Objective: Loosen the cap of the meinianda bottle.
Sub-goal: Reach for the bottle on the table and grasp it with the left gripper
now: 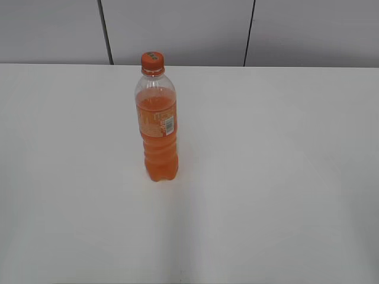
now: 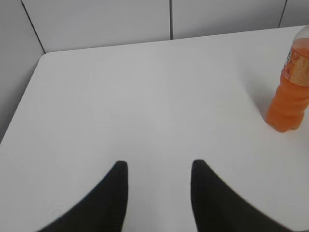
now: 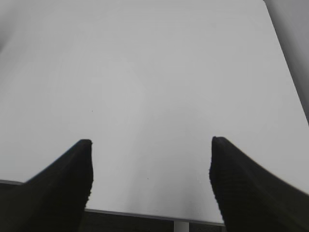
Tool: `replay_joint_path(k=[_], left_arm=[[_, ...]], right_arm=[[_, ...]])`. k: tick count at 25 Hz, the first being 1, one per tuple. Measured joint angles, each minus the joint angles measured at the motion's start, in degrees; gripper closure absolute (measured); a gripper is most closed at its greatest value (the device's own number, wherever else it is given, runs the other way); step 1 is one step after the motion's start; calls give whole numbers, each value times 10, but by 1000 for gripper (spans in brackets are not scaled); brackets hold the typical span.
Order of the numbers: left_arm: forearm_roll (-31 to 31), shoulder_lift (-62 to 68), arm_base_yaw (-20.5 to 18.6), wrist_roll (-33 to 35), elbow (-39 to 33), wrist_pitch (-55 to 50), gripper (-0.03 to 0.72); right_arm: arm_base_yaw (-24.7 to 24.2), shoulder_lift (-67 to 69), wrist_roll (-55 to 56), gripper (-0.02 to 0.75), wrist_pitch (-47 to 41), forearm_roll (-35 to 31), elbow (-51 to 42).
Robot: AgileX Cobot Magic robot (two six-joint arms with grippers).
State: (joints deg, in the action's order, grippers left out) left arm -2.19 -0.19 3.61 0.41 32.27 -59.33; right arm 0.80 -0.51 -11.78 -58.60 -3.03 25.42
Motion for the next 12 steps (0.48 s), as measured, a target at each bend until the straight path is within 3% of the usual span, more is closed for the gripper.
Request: replay_joint_path(k=[5,12], left_arm=[[1,0,0,0,0,1,234],[17,17,0,0,10,34,192]], right_arm=[[0,0,0,172,0,0,0],[0,0,0,172,0,0,0]])
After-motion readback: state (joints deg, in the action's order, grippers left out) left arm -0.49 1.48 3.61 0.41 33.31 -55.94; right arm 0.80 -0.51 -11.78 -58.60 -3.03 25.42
